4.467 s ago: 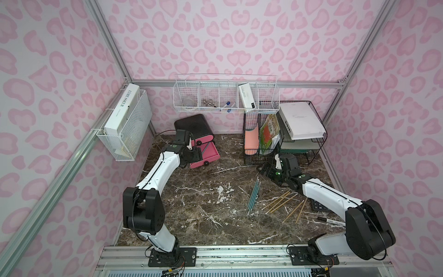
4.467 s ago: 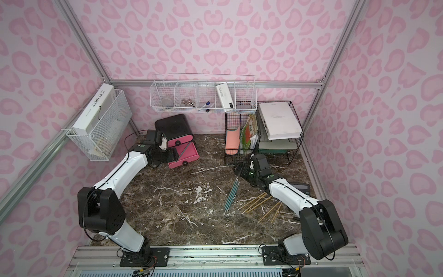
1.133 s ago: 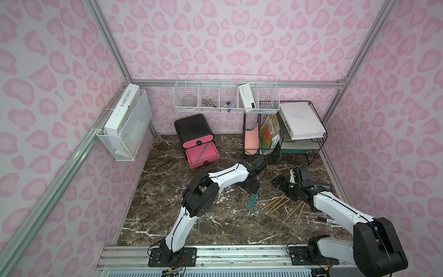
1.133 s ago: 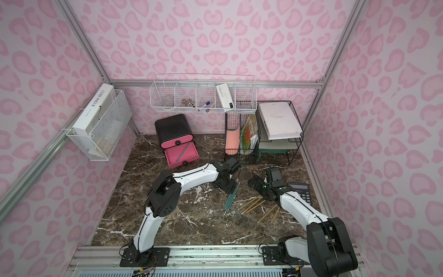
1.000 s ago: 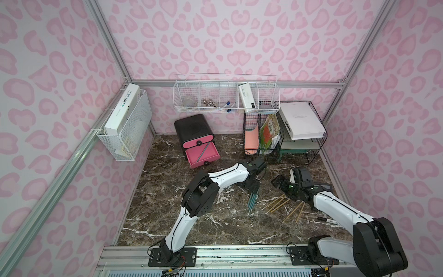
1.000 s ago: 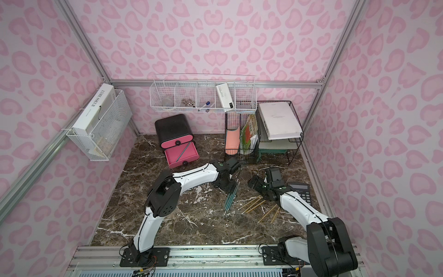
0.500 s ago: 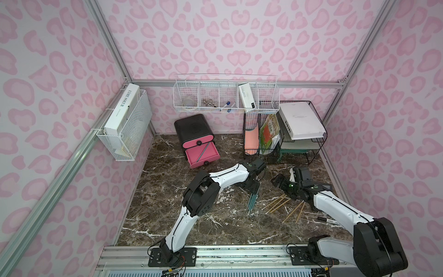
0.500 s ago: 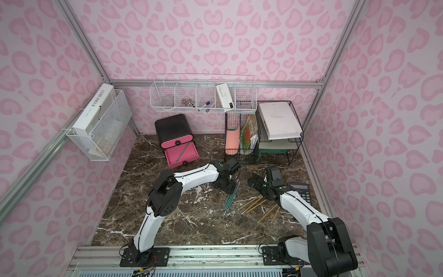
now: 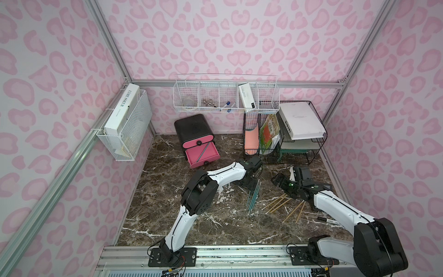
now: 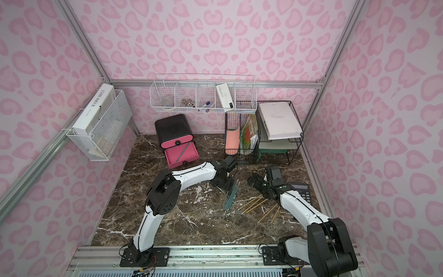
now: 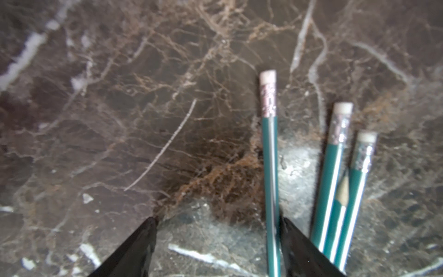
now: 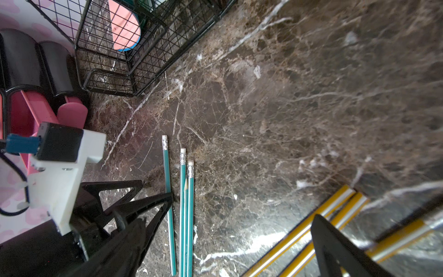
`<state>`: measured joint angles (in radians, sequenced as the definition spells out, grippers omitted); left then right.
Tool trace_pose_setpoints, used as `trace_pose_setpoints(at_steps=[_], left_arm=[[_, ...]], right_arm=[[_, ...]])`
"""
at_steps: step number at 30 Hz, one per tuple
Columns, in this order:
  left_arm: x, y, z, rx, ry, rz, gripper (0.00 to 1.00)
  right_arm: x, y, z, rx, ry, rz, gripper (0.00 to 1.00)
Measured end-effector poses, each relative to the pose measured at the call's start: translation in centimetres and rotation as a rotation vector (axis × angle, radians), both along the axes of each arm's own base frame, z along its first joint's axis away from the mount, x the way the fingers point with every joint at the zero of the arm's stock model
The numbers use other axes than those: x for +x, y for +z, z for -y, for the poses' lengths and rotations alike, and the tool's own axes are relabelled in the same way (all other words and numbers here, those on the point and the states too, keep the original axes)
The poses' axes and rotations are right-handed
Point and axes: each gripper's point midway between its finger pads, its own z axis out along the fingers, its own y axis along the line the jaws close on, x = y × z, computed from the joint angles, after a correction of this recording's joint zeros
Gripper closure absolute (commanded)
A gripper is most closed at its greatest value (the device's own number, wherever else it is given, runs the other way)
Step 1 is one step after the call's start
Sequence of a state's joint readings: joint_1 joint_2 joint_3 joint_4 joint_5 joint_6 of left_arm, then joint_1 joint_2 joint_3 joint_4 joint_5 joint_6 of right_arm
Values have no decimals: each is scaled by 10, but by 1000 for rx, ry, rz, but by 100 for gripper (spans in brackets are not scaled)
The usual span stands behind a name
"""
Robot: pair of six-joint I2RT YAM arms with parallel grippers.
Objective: Please place the pencils in the drawer according to their color
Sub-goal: Pick up the pencil from the center of the board.
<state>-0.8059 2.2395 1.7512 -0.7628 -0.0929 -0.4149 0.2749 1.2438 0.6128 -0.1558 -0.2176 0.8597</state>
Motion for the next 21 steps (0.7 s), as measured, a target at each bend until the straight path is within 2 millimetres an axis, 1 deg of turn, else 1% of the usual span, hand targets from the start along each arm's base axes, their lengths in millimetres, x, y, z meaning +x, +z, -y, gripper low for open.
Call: trace_pose_setpoints(at_steps=[4, 14, 19, 21], left_arm=[[8, 1, 3, -1, -10, 14, 21], [33, 1, 23, -31, -5, 44, 25], [45, 0, 27, -42, 29, 54, 28], [49, -1, 28, -44, 41, 62, 31]], right_arm=[[0, 1, -1, 3, 2, 2, 1], [2, 5, -1, 5, 2, 11, 1], [3, 7, -1, 7, 2, 16, 1], [4, 9, -2, 8, 2, 20, 1]])
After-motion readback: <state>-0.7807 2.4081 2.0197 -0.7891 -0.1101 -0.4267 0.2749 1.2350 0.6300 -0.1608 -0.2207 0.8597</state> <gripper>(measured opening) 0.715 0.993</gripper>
